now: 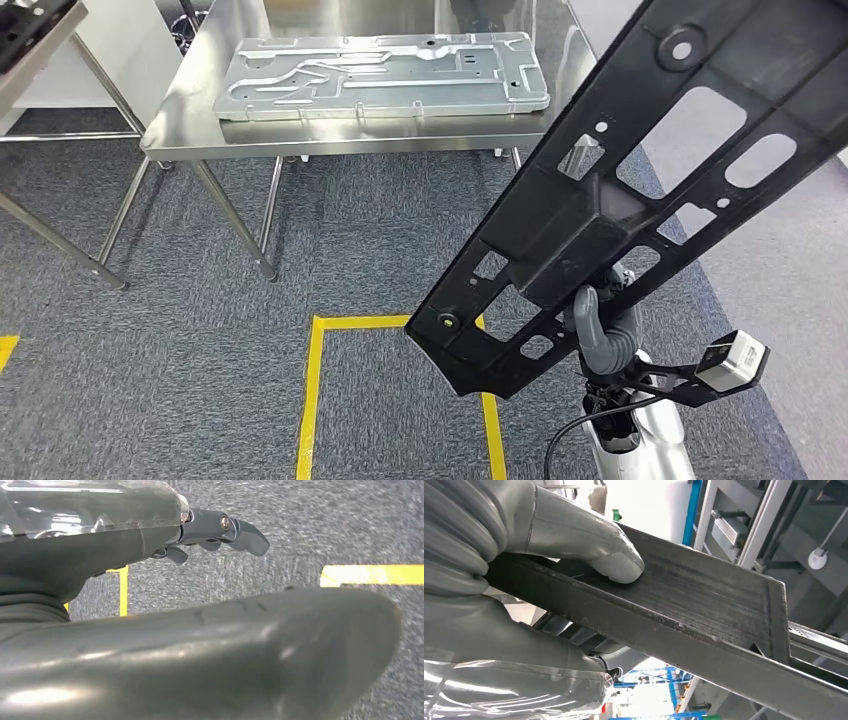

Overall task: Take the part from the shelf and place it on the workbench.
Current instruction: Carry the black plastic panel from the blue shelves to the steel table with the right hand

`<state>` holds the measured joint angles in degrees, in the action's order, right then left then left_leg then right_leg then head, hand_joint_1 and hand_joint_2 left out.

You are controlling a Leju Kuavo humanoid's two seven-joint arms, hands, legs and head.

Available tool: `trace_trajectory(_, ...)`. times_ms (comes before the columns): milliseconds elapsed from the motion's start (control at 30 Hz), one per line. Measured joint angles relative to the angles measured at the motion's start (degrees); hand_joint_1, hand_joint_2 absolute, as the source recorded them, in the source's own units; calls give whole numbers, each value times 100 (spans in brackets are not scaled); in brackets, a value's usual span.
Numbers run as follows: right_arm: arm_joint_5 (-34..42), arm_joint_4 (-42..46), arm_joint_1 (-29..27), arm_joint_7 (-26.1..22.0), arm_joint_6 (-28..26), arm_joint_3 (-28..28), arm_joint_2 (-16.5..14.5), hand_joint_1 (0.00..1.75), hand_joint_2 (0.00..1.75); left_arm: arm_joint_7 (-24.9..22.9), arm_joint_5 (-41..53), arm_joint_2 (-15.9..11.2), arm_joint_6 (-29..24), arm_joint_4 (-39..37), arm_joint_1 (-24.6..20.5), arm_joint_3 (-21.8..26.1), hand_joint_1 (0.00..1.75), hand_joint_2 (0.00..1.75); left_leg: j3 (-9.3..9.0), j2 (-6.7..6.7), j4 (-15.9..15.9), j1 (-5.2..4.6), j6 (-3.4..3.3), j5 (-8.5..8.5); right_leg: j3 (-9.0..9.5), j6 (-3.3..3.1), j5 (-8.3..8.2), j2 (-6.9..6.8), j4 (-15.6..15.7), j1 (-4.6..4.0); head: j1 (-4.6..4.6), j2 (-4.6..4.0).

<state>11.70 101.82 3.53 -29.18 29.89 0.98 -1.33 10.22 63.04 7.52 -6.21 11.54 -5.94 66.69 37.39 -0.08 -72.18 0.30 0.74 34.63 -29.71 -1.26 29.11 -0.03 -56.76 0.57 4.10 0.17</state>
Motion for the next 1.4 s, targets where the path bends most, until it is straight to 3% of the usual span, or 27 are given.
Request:
trace_trajectory(33,5,-22,-1,2,-1,3,0,175,175,2,0,1,1,0,26,0,0,0,257,0,-237,0,2,-68,110,-5,89,8,4,-8,0,0)
trace_trajectory(100,24,-64,0,14,-6,6,0,175,175,0,1,2,5,0,71,1,0,0,452,0,-7,-2,-21,-593,373,-5,279,34,22,-20,0,0)
trace_trajectory(167,39,-113,-1,27,-41,11,1,175,175,-64,34,2,11,0,94,2,0,0,339,-4,747,-25,-85,-1237,656,12,463,50,83,-29,-2,0)
trace_trajectory(200,41,-139,-12,34,-78,14,2,175,175,-134,65,3,10,0,100,1,0,0,222,-3,1038,-50,-124,-1372,774,38,531,62,140,-25,-1,0)
trace_trajectory(267,42,-170,-92,61,-172,15,7,175,175,-292,131,2,8,0,101,-4,0,0,-6,-2,1277,-106,-191,-1259,989,112,581,78,291,-5,1,0)
trace_trajectory(333,27,-117,-235,100,-218,5,42,175,175,-382,189,8,7,0,104,-14,0,0,-255,-22,1468,-108,-255,-1099,1077,191,448,73,151,7,3,0)
trace_trajectory(367,8,-66,-297,131,-215,-2,70,175,175,-413,213,14,3,0,107,-20,0,0,-381,-34,1540,-85,-287,-1038,984,223,333,60,-122,5,3,-1)
trace_trajectory(433,-38,41,-373,240,-200,-11,131,175,175,-498,242,39,-27,0,101,-29,0,0,-617,-38,1624,-37,-324,-927,475,266,279,40,-892,13,3,0)
trace_trajectory(500,-84,94,-461,389,-202,-10,174,175,175,-550,243,82,-57,0,105,-31,0,0,-792,-34,1650,-9,-330,-795,-168,316,606,36,-1498,31,-1,1)
trace_trajectory(533,-102,105,-518,448,-213,-9,195,175,175,-551,245,107,-62,0,118,-31,0,0,-879,-41,1654,7,-317,-723,-433,349,825,34,-1617,50,-2,0)
trace_trajectory(567,-114,111,-571,488,-225,-9,215,175,175,-539,255,131,-62,0,136,-31,0,0,-977,-47,1654,25,-300,-645,-632,386,975,31,-1589,71,-2,0)
trace_trajectory(600,-118,114,-609,506,-235,-9,235,175,175,-521,267,150,-58,0,152,-32,0,0,-1078,-53,1653,44,-276,-570,-757,419,992,25,-1430,91,-2,0)
trace_trajectory(633,-117,123,-639,511,-240,-10,251,175,175,-496,278,168,-55,0,166,-33,0,0,-1184,-55,1652,61,-249,-493,-821,439,825,13,-1158,109,-2,0)
trace_trajectory(733,-114,159,-726,496,-223,-8,281,175,175,-411,281,201,-54,0,165,-34,0,0,-1437,-62,1676,73,-144,-240,-818,412,-427,-79,-287,112,0,0)
trace_trajectory(767,-111,164,-747,479,-212,-4,288,175,175,-387,274,203,-63,0,155,-33,0,0,-1518,-58,1690,65,-95,-188,-799,368,-678,-92,-169,99,1,0)
trace_trajectory(833,-82,158,-730,418,-181,12,301,175,175,-361,234,203,-107,0,118,-33,0,0,-1579,-39,1610,58,1,-206,-728,246,-651,-52,-152,88,6,1)
trace_trajectory(867,-52,146,-698,381,-166,19,311,175,175,-355,203,199,-138,0,102,-30,0,0,-1522,-29,1433,62,37,-274,-682,193,-613,-31,-136,96,6,1)
trace_trajectory(933,7,98,-608,326,-136,36,339,175,175,-337,135,192,-188,0,72,-19,0,0,-1120,-24,774,78,75,-319,-563,108,-508,-6,-118,98,7,1)
trace_trajectory(967,27,64,-570,314,-127,47,351,175,175,-320,111,187,-197,0,67,-14,0,0,-836,-24,376,81,85,-228,-500,80,-438,-2,-113,87,6,0)
trace_trajectory(1033,48,5,-526,303,-120,73,366,175,175,-290,93,175,-189,0,78,-10,0,0,-285,-24,-183,80,88,179,-346,52,-283,10,-111,62,6,0)
trace_trajectory(1100,71,-37,-518,300,-122,86,375,175,175,-278,84,167,-179,0,108,-7,0,0,18,-24,-160,71,49,466,-126,46,-108,19,-109,37,7,0)
trace_trajectory(1133,83,-54,-514,299,-123,92,377,175,175,-274,79,165,-176,0,125,-4,0,0,74,-24,59,60,3,397,-2,48,-16,21,-108,23,6,0)
trace_trajectory(1167,91,-71,-510,298,-125,101,378,175,175,-271,75,162,-174,0,146,1,0,0,102,-23,379,39,-63,92,114,51,81,20,-104,13,6,0)
trace_trajectory(1233,98,-126,-494,298,-130,131,378,175,175,-258,79,140,-169,0,186,13,0,0,120,-38,966,-34,-171,-755,310,90,268,40,-111,-13,5,0)
trace_trajectory(1267,98,-151,-485,301,-136,148,378,175,175,-251,83,129,-167,0,198,17,0,0,102,-50,1134,-67,-198,-1061,399,118,342,58,-107,-15,5,0)
trace_trajectory(1333,99,-181,-448,303,-145,169,378,175,175,-233,91,123,-164,0,172,20,0,0,-13,-75,1227,-86,-218,-1135,482,193,346,89,-205,-16,5,0)
trace_trajectory(1400,101,-191,-398,302,-149,178,378,175,175,-205,95,126,-161,0,123,20,0,0,-179,-76,1310,-69,-268,-1065,284,250,173,78,-654,-2,4,0)
